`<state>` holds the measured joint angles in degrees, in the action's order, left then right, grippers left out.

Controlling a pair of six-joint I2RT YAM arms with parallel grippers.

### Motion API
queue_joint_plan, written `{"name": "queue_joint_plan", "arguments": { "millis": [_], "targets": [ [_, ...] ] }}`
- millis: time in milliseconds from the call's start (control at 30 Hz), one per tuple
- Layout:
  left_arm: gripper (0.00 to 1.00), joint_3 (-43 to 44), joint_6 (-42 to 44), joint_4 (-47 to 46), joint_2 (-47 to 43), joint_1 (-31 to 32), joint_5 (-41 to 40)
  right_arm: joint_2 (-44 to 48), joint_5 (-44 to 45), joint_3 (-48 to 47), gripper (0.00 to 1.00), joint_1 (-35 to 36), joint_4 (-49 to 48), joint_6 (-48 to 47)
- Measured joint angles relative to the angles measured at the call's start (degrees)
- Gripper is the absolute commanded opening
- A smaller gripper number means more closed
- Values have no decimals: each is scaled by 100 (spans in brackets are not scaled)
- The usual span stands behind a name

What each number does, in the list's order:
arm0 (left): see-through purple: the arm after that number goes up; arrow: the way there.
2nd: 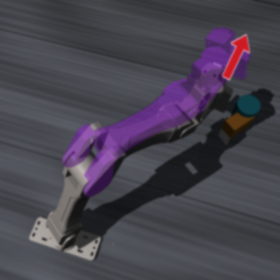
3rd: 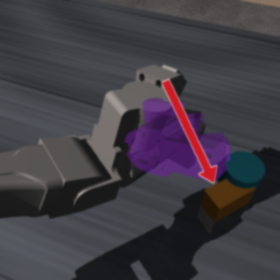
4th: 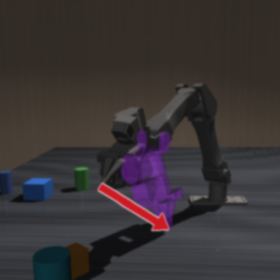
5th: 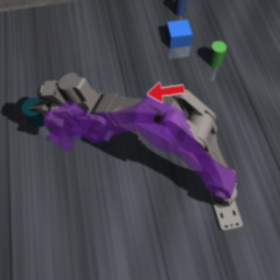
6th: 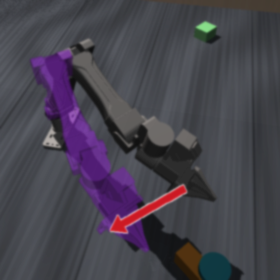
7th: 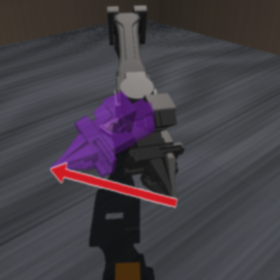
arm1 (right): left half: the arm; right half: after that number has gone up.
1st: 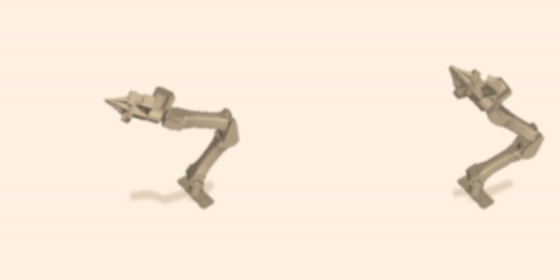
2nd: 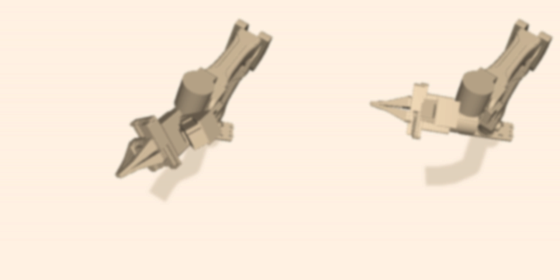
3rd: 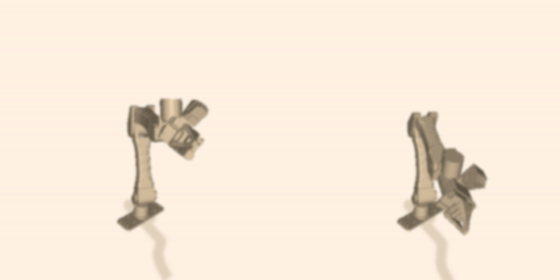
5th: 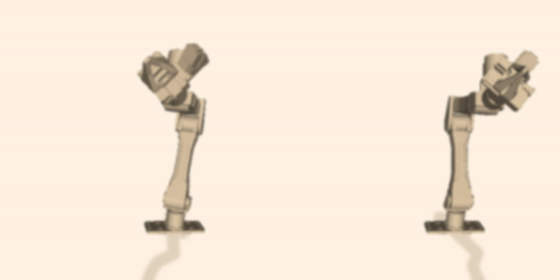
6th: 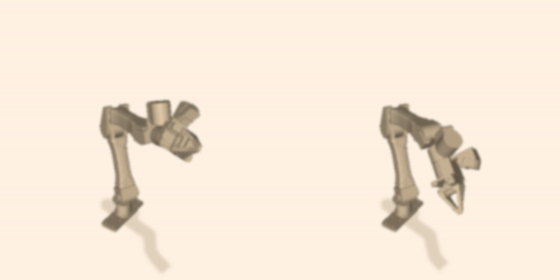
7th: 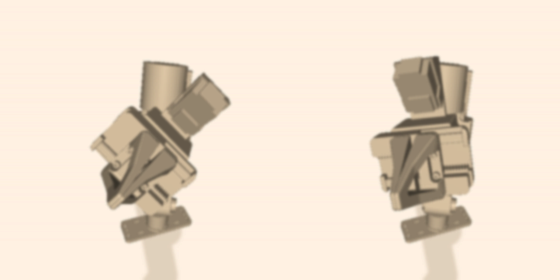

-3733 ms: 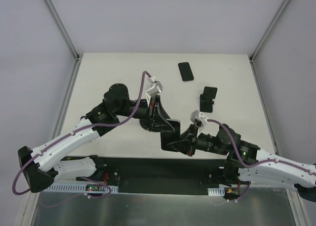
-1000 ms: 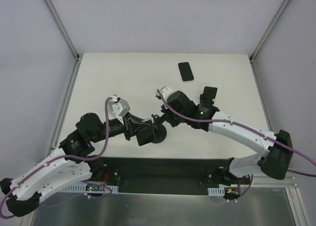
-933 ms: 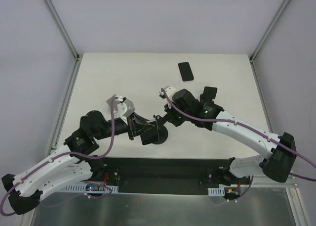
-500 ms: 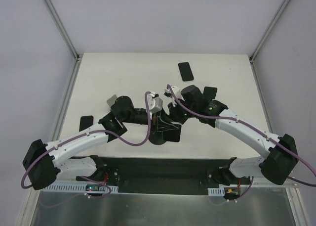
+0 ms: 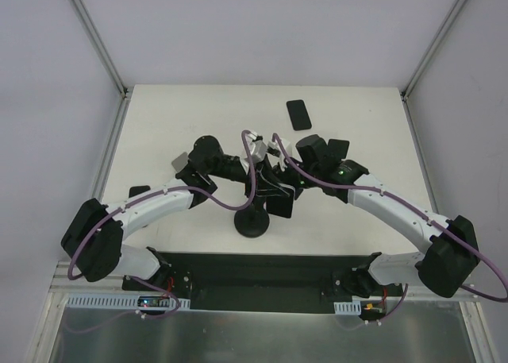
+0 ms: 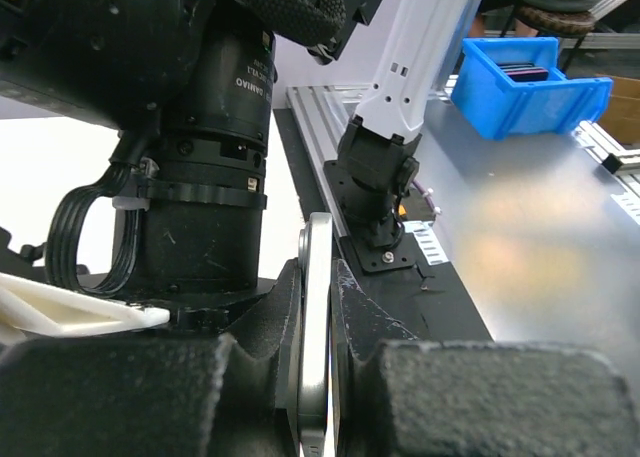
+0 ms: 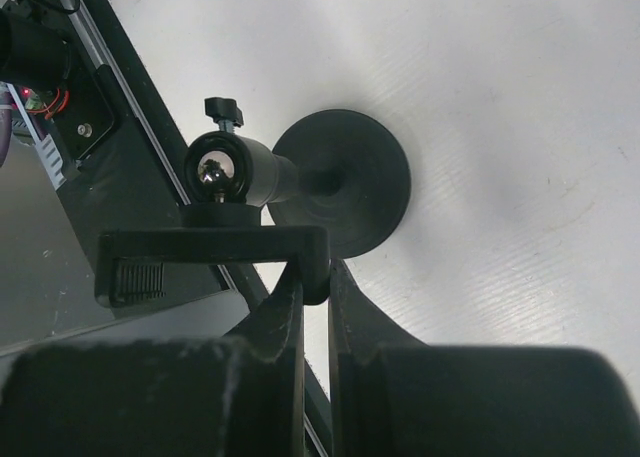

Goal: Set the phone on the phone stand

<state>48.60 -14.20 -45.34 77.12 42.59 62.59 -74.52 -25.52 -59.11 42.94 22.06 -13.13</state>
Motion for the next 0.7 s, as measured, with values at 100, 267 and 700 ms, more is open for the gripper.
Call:
{"name": "queue_joint_plan", "arguments": {
  "millis": [100,267,700],
  "targets": [
    [0,13,-125,-92,116,-101,190,0,-24,0,1,-11,-11,2],
    [0,-37,-282,20,-11,-511,299,0,50,0,1,-11,-90,28],
    [0,-409,317,1974,-1266,-573,-892,11,153,282,1,140,-704,262]
  ]
}}
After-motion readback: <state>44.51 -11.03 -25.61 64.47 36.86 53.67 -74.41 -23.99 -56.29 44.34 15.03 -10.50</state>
